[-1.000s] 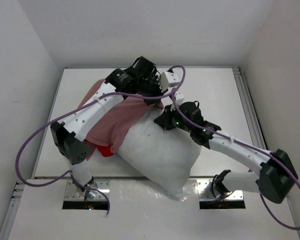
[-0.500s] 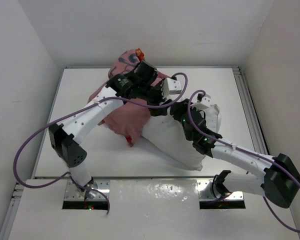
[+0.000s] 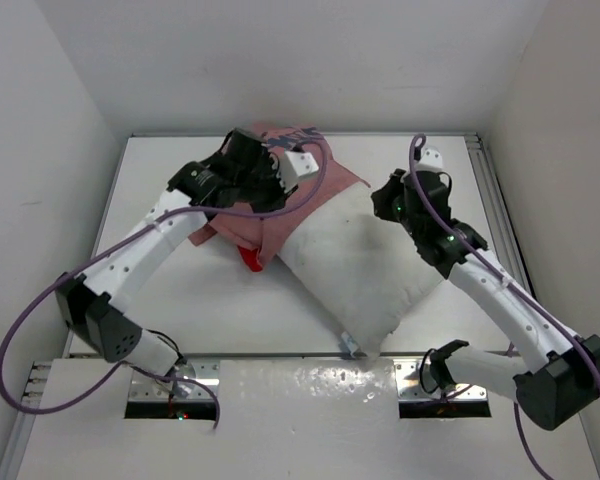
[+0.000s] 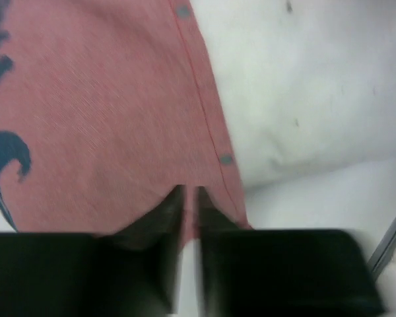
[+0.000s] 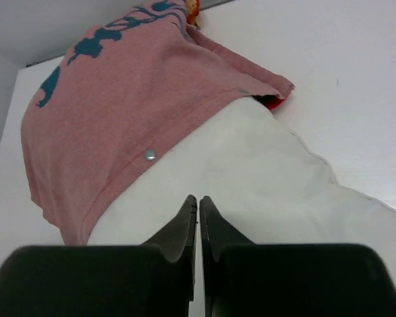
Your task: Put the pillow into the pillowcase
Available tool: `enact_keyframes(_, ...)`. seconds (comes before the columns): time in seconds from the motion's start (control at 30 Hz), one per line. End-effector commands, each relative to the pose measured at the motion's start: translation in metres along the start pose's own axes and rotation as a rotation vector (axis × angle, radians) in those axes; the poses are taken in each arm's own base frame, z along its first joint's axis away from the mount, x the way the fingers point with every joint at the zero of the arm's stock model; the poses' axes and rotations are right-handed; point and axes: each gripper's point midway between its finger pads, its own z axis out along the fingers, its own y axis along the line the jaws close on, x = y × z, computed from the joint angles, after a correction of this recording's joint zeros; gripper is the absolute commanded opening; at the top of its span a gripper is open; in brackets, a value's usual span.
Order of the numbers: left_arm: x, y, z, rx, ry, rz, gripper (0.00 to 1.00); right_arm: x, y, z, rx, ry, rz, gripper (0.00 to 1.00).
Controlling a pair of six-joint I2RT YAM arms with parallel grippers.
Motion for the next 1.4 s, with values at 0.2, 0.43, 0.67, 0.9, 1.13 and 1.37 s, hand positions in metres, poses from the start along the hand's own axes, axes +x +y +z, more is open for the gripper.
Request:
enact_keyframes(0.2, 0.146, -0.046, 0.008, 0.011, 0.258, -0.050, 0.67, 0.032, -0.060, -0.007, 0.063, 0.212, -0.027, 0.78)
enact_keyframes(0.43, 0.167, -0.033, 0.025, -0.205, 0.355, 0.109, 0.97, -0.002, -0.075, 0.022, 0.010, 0.235, 0.084, 0.81)
enact_keyframes(0.67, 0.192, -0.064, 0.059, -0.092, 0.373, 0.034, 0.99, -0.031, -0.076, 0.092, -0.011, 0.206, 0.258, 0.75)
enact_keyframes(0.9, 0.197, -0.045, 0.075, -0.080, 0.391, -0.063, 0.00, -0.001, -0.069, 0.180, -0.071, 0.276, 0.378, 0.74)
enact_keyframes(1.13, 0.194, -0.068, 0.059, 0.055, 0.380, -0.070, 0.00, 0.061, -0.025, 0.210, -0.283, 0.433, 0.464, 0.68)
enact_keyframes(1.37, 0.140, -0.080, 0.033, 0.214, 0.277, -0.167, 0.00, 0.069, -0.013, 0.142, -0.384, 0.406, 0.520, 0.00)
